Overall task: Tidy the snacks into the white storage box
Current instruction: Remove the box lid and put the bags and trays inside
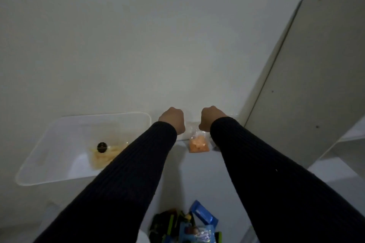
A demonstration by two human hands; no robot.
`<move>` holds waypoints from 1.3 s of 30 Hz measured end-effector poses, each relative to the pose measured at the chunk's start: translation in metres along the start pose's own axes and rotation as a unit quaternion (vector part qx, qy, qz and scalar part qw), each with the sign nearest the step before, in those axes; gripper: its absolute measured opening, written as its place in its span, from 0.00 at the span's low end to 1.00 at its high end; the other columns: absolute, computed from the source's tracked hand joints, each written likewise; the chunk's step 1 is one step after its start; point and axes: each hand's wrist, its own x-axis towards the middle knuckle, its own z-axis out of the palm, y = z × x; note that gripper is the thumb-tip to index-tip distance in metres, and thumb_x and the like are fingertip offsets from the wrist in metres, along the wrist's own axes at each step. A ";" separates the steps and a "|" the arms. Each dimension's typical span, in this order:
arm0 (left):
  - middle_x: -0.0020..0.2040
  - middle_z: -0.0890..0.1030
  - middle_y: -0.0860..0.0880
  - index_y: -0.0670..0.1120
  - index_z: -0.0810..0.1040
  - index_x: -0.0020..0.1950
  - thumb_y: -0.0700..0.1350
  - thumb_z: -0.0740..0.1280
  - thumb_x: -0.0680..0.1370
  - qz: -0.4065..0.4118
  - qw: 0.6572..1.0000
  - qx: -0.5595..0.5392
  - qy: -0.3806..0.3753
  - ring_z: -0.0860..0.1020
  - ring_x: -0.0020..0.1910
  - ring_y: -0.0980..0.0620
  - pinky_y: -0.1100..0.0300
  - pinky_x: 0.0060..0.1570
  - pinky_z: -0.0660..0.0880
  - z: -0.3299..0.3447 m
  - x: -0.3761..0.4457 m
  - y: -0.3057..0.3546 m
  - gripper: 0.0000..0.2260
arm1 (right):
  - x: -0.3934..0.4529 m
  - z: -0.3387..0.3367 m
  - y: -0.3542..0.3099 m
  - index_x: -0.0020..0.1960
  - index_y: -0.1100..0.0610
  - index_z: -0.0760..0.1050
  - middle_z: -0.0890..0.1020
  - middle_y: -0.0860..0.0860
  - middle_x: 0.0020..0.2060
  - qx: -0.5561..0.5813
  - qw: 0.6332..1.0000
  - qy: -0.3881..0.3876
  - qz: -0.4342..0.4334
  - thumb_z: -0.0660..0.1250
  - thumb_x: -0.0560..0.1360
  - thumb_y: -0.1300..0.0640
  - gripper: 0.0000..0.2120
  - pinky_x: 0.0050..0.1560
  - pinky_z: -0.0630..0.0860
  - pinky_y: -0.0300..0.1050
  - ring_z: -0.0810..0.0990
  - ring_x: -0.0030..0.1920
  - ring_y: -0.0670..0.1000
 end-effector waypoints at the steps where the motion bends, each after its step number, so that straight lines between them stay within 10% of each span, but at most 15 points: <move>1: 0.37 0.70 0.47 0.41 0.69 0.37 0.39 0.63 0.76 -0.001 1.000 -0.003 -0.008 0.74 0.39 0.48 0.61 0.38 0.70 0.012 0.010 0.015 0.09 | 0.009 0.005 0.022 0.33 0.60 0.66 0.71 0.52 0.34 0.000 1.000 -0.008 0.005 0.62 0.75 0.63 0.12 0.38 0.71 0.39 0.73 0.35 0.51; 7: 0.57 0.78 0.41 0.39 0.76 0.58 0.44 0.63 0.76 -0.013 0.996 -0.001 -0.087 0.78 0.56 0.43 0.57 0.51 0.74 0.099 0.058 0.074 0.14 | 0.061 0.063 0.141 0.53 0.63 0.77 0.80 0.58 0.54 0.014 0.997 -0.076 0.030 0.66 0.74 0.56 0.12 0.49 0.74 0.44 0.79 0.53 0.58; 13: 0.64 0.66 0.39 0.57 0.61 0.72 0.44 0.63 0.76 -0.116 0.987 -0.072 -0.089 0.71 0.61 0.37 0.49 0.61 0.72 0.171 0.092 0.075 0.26 | 0.107 0.133 0.201 0.66 0.49 0.71 0.74 0.58 0.63 0.151 0.983 -0.084 0.066 0.68 0.71 0.52 0.24 0.61 0.71 0.44 0.73 0.63 0.58; 18: 0.69 0.59 0.37 0.60 0.57 0.75 0.46 0.66 0.76 -0.129 0.975 -0.177 -0.043 0.70 0.63 0.37 0.53 0.69 0.65 0.194 0.116 0.064 0.30 | 0.133 0.158 0.219 0.62 0.52 0.76 0.78 0.57 0.59 0.372 0.924 -0.026 0.091 0.73 0.69 0.59 0.22 0.44 0.72 0.33 0.80 0.51 0.54; 22: 0.56 0.69 0.41 0.54 0.65 0.73 0.39 0.68 0.74 -0.100 0.965 -0.240 0.027 0.71 0.53 0.47 0.71 0.57 0.63 0.203 0.131 0.059 0.29 | 0.142 0.168 0.225 0.63 0.57 0.76 0.77 0.54 0.50 0.484 0.870 -0.026 0.095 0.73 0.69 0.66 0.22 0.41 0.67 0.30 0.74 0.47 0.50; 29: 0.43 0.74 0.42 0.54 0.72 0.68 0.35 0.65 0.74 -0.089 0.962 -0.251 0.061 0.74 0.42 0.48 0.67 0.47 0.67 0.204 0.132 0.058 0.24 | 0.136 0.171 0.228 0.54 0.52 0.78 0.70 0.51 0.31 0.494 0.860 -0.017 0.124 0.69 0.67 0.73 0.22 0.21 0.65 0.23 0.69 0.31 0.49; 39: 0.56 0.76 0.48 0.58 0.72 0.67 0.35 0.67 0.75 -0.025 0.914 -0.398 0.076 0.76 0.44 0.57 0.76 0.36 0.72 0.131 0.085 0.040 0.25 | 0.095 0.118 0.190 0.54 0.52 0.79 0.77 0.54 0.45 0.528 0.836 0.074 0.133 0.61 0.70 0.74 0.23 0.47 0.74 0.40 0.76 0.45 0.52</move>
